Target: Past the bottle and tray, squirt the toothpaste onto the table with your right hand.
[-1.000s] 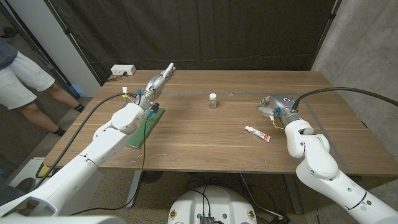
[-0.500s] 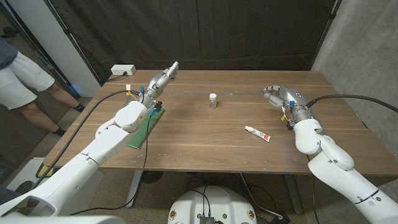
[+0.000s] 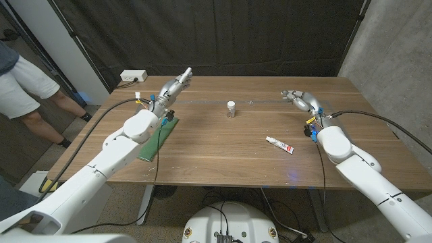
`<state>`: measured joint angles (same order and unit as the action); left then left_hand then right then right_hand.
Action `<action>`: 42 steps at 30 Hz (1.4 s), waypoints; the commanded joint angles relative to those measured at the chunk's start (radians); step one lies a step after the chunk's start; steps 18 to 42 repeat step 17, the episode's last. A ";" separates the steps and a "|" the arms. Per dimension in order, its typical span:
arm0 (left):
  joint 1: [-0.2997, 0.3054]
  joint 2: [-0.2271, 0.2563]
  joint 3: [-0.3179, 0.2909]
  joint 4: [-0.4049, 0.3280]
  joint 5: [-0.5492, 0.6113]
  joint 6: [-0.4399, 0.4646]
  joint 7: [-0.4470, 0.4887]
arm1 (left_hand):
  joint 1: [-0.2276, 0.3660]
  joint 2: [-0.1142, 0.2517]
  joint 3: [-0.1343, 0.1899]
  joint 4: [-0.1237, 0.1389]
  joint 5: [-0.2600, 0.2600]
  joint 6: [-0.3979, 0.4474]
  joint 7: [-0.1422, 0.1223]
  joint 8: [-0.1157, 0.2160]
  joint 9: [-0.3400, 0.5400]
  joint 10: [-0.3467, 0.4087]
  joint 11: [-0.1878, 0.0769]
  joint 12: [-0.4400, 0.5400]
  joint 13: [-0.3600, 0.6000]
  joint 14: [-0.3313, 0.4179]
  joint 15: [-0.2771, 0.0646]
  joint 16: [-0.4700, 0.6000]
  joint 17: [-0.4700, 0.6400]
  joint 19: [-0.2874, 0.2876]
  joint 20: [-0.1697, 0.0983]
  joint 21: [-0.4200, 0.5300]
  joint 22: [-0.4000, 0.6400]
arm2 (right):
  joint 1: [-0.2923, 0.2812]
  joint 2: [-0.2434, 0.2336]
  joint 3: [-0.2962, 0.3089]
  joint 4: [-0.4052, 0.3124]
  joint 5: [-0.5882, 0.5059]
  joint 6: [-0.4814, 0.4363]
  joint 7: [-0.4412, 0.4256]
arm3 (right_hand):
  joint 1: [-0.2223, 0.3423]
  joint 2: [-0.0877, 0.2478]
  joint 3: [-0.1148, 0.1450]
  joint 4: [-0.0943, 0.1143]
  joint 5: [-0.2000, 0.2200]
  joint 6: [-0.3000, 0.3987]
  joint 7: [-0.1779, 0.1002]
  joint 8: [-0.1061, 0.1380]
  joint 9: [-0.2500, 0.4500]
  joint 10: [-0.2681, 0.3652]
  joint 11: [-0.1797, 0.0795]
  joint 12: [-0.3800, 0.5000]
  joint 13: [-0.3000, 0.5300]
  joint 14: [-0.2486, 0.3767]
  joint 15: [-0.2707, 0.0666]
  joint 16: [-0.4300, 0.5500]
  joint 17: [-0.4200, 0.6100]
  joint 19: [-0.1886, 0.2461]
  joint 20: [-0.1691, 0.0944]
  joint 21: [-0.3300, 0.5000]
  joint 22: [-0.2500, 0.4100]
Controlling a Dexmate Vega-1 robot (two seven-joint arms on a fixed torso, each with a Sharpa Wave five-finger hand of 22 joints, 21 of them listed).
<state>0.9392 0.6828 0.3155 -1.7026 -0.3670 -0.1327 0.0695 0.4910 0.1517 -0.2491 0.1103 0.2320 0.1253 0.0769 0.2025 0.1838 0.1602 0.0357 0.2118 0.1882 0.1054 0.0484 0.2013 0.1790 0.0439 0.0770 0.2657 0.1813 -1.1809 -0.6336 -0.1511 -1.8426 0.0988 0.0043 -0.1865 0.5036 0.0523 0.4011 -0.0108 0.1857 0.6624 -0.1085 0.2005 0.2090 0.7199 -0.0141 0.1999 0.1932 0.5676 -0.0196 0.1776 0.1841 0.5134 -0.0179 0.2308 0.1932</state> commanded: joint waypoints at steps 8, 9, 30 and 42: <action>-0.052 -0.056 0.014 0.146 -0.030 -0.112 -0.066 | 0.004 0.003 0.006 0.005 -0.004 -0.003 0.003 0.001 0.005 -0.007 0.008 -0.005 0.002 -0.011 0.003 -0.011 0.006 -0.057 -0.022 -0.035 0.000 | 0.176 0.037 -0.061 0.350 0.595 0.250 0.325 | -0.116 -0.027 -0.059 0.033 0.003 -0.134 0.107 -0.024 -0.005 -0.066 0.068 -0.003 0.000 -0.047 0.028 0.001 0.005 -0.023 0.005 -0.011 -0.001; -0.048 -0.053 0.014 0.141 -0.028 -0.109 -0.063 | 0.004 0.003 0.006 0.006 -0.004 -0.004 0.003 0.000 0.005 -0.009 0.009 -0.006 0.002 -0.015 0.002 -0.013 0.006 -0.061 -0.021 -0.037 0.000 | 0.177 0.037 -0.063 0.350 0.601 0.247 0.319 | -0.120 -0.028 -0.061 0.034 0.002 -0.137 0.108 -0.024 -0.005 -0.068 0.071 -0.004 0.000 -0.049 0.029 0.001 0.005 -0.023 0.006 -0.011 -0.001; -0.028 -0.041 0.005 0.112 -0.033 -0.079 -0.047 | 0.003 0.002 0.005 0.007 -0.005 -0.005 0.003 -0.001 0.005 -0.012 0.006 -0.008 0.003 -0.020 0.001 -0.014 0.006 -0.072 -0.023 -0.043 0.000 | 0.204 0.029 -0.094 0.374 0.628 0.222 0.328 | -0.131 -0.030 -0.066 0.037 0.001 -0.149 0.110 -0.024 -0.005 -0.073 0.071 -0.003 0.000 -0.053 0.033 0.001 0.005 -0.025 0.007 -0.012 -0.001; -0.028 -0.041 0.005 0.112 -0.033 -0.079 -0.047 | 0.003 0.002 0.005 0.007 -0.005 -0.005 0.003 -0.001 0.005 -0.012 0.006 -0.008 0.003 -0.020 0.001 -0.014 0.006 -0.072 -0.023 -0.043 0.000 | 0.204 0.029 -0.094 0.374 0.628 0.222 0.328 | -0.131 -0.030 -0.066 0.037 0.001 -0.149 0.110 -0.024 -0.005 -0.073 0.071 -0.003 0.000 -0.053 0.033 0.001 0.005 -0.025 0.007 -0.012 -0.001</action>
